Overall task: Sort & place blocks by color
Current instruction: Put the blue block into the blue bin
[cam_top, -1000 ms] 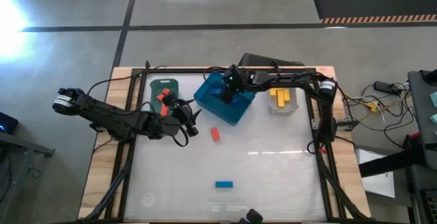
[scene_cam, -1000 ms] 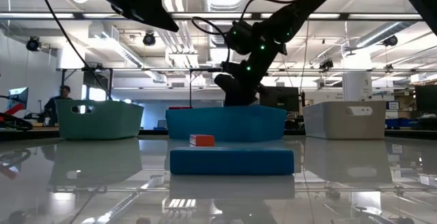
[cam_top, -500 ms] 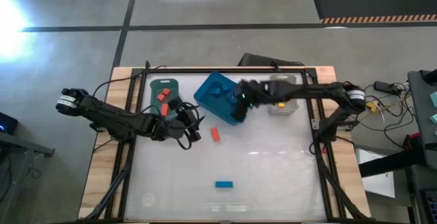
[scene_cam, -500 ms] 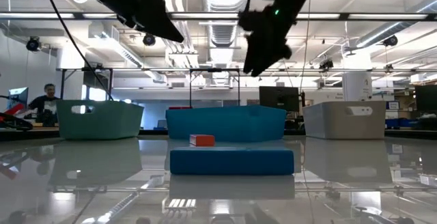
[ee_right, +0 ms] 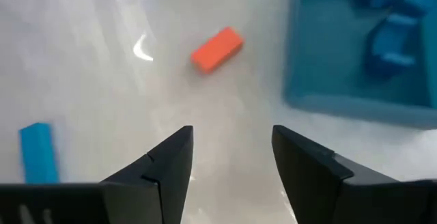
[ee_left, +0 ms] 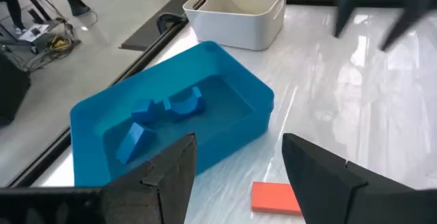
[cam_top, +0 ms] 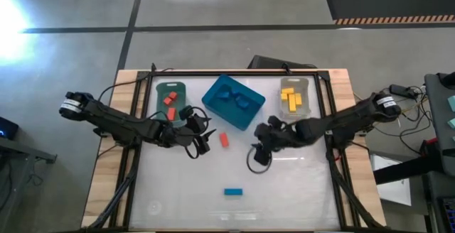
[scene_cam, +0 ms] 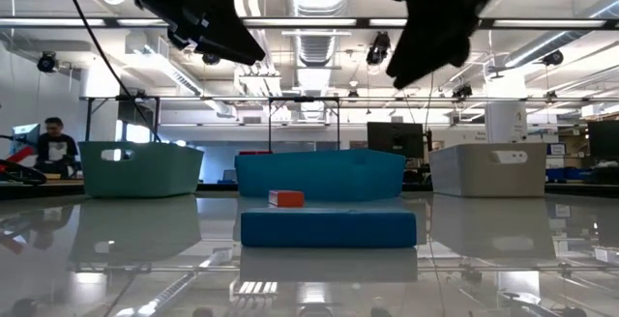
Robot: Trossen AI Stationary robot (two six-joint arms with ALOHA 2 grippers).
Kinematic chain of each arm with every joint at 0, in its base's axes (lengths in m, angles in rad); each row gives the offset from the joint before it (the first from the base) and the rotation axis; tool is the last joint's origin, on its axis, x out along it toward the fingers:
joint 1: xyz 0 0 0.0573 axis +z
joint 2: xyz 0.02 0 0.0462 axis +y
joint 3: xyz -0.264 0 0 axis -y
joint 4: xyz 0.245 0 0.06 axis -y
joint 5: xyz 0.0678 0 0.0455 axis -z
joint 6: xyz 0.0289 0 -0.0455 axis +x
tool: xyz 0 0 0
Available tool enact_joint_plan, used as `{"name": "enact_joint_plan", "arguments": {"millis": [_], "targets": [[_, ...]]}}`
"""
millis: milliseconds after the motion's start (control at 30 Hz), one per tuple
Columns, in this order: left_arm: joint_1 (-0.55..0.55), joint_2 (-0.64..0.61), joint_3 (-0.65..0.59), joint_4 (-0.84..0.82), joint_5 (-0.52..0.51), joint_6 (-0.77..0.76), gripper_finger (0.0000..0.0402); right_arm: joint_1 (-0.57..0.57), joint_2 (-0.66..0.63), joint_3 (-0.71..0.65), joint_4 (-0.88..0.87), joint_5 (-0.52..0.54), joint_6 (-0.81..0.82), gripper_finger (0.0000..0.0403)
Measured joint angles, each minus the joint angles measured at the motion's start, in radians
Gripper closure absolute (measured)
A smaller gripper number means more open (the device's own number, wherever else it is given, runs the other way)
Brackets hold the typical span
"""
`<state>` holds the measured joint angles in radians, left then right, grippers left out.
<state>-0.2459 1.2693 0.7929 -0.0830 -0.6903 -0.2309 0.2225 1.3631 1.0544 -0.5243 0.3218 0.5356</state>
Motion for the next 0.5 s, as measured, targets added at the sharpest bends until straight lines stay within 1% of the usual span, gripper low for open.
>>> {"name": "enact_joint_plan", "arguments": {"millis": [100,267,400,500], "targets": [[0.000,0.014,0.000,0.001,0.000,-0.039,0.0201,0.047,-0.003,-0.079,0.101,0.018,0.054,0.0211],[0.000,0.038,0.000,0.001,0.000,-0.078,0.0201,0.090,0.004,-0.190,0.267,0.015,0.173,0.0211],[0.000,0.050,0.000,0.004,0.001,-0.081,0.0201,0.122,0.015,-0.230,0.271,-0.031,0.287,0.0211],[0.000,0.050,0.000,0.014,0.001,-0.081,0.0201,0.156,0.028,-0.235,0.274,-0.052,0.332,0.0211]]}}
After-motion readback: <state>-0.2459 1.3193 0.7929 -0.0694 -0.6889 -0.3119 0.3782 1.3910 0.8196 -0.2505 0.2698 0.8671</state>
